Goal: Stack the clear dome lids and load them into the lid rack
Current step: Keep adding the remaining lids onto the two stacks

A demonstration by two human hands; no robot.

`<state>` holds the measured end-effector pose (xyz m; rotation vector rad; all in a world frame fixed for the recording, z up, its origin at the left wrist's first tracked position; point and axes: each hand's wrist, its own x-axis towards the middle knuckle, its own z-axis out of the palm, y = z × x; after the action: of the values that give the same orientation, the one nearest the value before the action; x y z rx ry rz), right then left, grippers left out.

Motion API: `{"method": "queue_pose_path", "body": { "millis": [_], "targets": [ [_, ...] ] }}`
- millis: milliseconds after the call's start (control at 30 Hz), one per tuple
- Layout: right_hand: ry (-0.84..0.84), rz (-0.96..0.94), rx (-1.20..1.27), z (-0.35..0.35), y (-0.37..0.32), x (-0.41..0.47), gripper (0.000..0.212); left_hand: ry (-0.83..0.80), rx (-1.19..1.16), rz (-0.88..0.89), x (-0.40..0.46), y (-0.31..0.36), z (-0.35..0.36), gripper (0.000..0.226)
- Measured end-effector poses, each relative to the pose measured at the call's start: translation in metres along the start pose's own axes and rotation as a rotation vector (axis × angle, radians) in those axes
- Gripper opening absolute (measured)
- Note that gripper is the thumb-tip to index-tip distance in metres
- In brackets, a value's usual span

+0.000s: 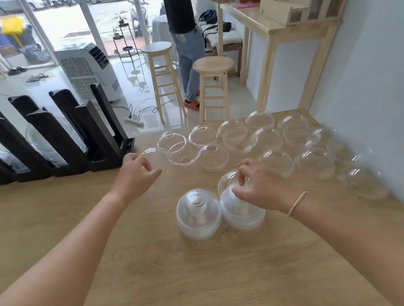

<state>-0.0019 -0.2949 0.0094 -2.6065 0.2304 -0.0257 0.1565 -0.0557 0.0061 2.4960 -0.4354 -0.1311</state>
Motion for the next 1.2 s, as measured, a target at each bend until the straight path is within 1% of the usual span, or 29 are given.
{"method": "queue_pose_path", "body": {
  "millis": [100, 200, 333, 400, 567, 733, 900, 1033, 1100, 1200],
  "targets": [
    [-0.078, 0.040, -0.076, 0.016, 0.014, -0.004, 0.029, -0.098, 0.015, 0.087, -0.009, 0.019, -0.002, 0.026],
    [-0.092, 0.004, -0.103, 0.020, 0.018, -0.010, 0.040, -0.196, 0.033, 0.127, -0.028, 0.034, 0.000, 0.025],
    [-0.183, -0.011, -0.155, 0.018, 0.018, -0.018, 0.056, -0.311, 0.108, 0.142, -0.049, 0.048, 0.010, 0.022],
    [-0.186, -0.015, -0.166, 0.019, 0.019, -0.020, 0.059, -0.346, 0.150, 0.136, -0.058, 0.052, 0.018, 0.025],
    [-0.117, -0.027, -0.143, 0.025, 0.020, -0.021, 0.054, -0.378, 0.231, 0.129, -0.073, 0.061, 0.035, 0.036],
    [-0.083, -0.014, -0.132, 0.025, 0.023, -0.015, 0.056, -0.384, 0.376, 0.187, -0.071, 0.073, 0.041, 0.043],
    [-0.076, 0.021, -0.119, 0.023, 0.024, -0.010, 0.050, -0.417, 0.427, 0.215, -0.061, 0.081, 0.046, 0.042],
    [-0.085, 0.036, -0.156, 0.021, 0.025, -0.010, 0.054, -0.440, 0.414, 0.221, -0.052, 0.084, 0.045, 0.045],
    [-0.072, 0.025, -0.167, 0.016, 0.026, -0.010, 0.058, -0.438, 0.356, 0.218, -0.048, 0.085, 0.040, 0.046],
    [0.033, -0.020, -0.133, 0.004, 0.026, -0.008, 0.057, -0.408, 0.244, 0.226, -0.038, 0.087, 0.028, 0.040]
  ]
}}
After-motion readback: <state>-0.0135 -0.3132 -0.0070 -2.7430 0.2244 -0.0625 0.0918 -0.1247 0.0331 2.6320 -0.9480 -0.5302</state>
